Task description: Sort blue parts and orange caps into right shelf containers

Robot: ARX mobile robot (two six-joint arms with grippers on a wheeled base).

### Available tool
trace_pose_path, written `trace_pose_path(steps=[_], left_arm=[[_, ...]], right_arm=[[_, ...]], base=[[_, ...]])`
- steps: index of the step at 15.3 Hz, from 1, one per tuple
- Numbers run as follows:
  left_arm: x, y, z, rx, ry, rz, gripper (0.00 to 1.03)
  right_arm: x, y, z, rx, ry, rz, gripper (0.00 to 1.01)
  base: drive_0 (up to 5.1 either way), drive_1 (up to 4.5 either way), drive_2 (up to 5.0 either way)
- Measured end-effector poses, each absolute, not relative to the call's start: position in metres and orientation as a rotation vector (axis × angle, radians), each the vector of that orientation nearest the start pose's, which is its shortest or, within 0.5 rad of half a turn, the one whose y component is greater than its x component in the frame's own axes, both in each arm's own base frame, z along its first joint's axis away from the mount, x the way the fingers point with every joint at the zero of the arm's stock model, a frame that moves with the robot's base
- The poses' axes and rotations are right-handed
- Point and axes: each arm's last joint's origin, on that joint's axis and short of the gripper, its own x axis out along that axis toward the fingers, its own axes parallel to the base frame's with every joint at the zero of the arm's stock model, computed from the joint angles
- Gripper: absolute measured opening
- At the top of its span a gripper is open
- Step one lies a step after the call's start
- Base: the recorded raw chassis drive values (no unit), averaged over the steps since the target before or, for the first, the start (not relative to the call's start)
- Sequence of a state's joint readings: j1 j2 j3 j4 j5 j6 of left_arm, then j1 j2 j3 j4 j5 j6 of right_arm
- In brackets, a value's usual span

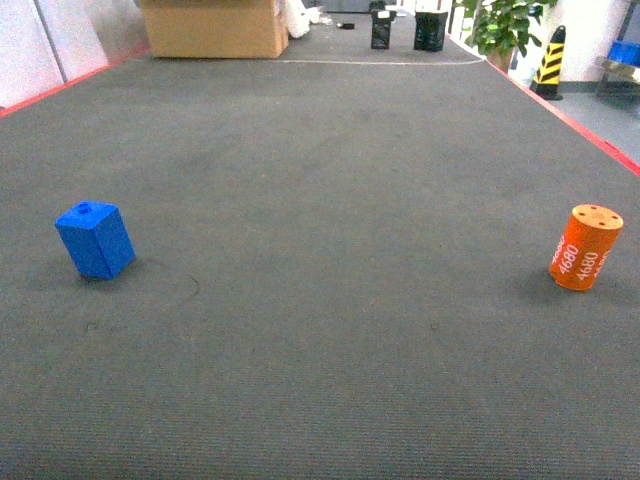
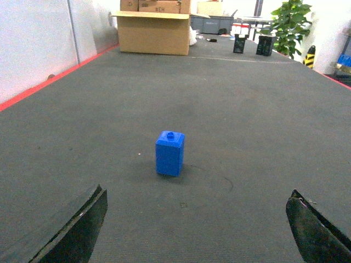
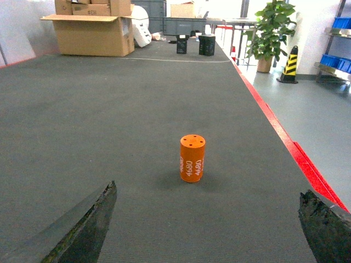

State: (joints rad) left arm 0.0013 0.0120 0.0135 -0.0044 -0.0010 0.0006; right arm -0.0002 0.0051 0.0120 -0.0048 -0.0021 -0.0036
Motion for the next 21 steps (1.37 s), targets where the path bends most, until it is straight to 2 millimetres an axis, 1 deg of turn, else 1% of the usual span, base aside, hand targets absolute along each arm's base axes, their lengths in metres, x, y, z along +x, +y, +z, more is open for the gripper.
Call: trace_pose_path(steps=[9, 10, 11, 12, 13, 15, 16, 18, 21], left_arm=[[0.098, 0.0, 0.167, 0.001, 0.003, 0.002, 0.98], [0.098, 0.0, 0.167, 0.001, 0.003, 0.002, 0.98], [0.098, 0.0, 0.167, 0.001, 0.003, 0.002, 0.98], [0.098, 0.0, 0.167, 0.001, 0.0, 0.003, 0.98], [0.098, 0.0, 0.167, 0.001, 0.004, 0.002, 0.98], [0.098, 0.0, 0.167, 0.001, 0.003, 0.002, 0.98], [0.098, 0.0, 0.167, 0.001, 0.003, 0.002, 0.98], [0.098, 0.0, 0.167, 0.001, 0.003, 0.002, 0.98], [0.098, 0.0, 0.167, 0.001, 0.003, 0.002, 0.98]], right_arm=[[0.097, 0.0, 0.167, -0.004, -0.002, 0.002, 0.98], [0.097, 0.001, 0.164, -0.028, 0.1, -0.051, 0.98], [0.105, 0.001, 0.163, -0.063, 0.23, -0.117, 0.98], [0.113, -0.001, 0.163, -0.068, 0.267, -0.146, 0.98], [0.126, -0.007, 0.166, -0.053, 0.278, -0.158, 0.98], [0.159, -0.017, 0.179, -0.04, 0.257, -0.145, 0.98], [0.186, -0.021, 0.186, -0.042, 0.259, -0.139, 0.98], [0.234, -0.027, 0.188, -0.042, 0.3, -0.106, 0.98], [0.309, -0.035, 0.186, -0.007, 0.41, -0.064, 0.98]], base=[[0.0, 0.0, 0.0], [0.0, 0.0, 0.0], [0.0, 0.0, 0.0], [0.0, 0.0, 0.0], [0.0, 0.0, 0.0], [0.0, 0.0, 0.0], [0.0, 0.0, 0.0], [0.0, 0.0, 0.0], [0.0, 0.0, 0.0]])
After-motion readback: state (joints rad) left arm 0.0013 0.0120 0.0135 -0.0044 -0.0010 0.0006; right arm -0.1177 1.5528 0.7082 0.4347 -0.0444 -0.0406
